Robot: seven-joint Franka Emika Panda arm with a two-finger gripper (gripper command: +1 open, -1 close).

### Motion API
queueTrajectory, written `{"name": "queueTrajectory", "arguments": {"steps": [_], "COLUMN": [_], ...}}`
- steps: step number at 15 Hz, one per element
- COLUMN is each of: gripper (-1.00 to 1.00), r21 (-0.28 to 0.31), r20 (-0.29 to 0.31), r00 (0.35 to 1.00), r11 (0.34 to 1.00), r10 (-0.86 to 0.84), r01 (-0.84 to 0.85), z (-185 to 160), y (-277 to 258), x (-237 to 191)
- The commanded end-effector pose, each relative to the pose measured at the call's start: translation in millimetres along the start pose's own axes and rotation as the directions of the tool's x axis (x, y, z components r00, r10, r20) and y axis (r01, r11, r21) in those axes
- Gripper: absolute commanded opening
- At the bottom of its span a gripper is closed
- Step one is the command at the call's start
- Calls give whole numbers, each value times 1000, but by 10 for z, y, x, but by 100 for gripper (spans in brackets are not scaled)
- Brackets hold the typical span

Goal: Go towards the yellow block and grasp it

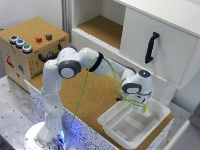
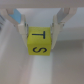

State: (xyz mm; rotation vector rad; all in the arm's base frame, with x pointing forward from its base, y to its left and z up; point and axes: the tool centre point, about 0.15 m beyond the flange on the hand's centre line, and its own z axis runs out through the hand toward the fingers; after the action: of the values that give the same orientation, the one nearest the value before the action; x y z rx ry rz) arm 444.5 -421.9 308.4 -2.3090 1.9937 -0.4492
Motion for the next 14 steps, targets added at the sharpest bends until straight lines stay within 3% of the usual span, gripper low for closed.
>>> {"name": "queueTrajectory", "arguments": {"steps": [1,9,11,14], "gripper": [-100,-100,-100,-100], "r21": [157,240,256,271], "r20": [-16,-10,-3,-29], "r00": [992,902,853,725], "r11": [979,875,824,693], "r10": [-128,-432,-522,-688], "r01": [129,421,506,668], "z": [-469,-878,-999,-1215], "y": [-203,-634,-805,-1133], "x": [-403,-1560,-1967,-2580]}}
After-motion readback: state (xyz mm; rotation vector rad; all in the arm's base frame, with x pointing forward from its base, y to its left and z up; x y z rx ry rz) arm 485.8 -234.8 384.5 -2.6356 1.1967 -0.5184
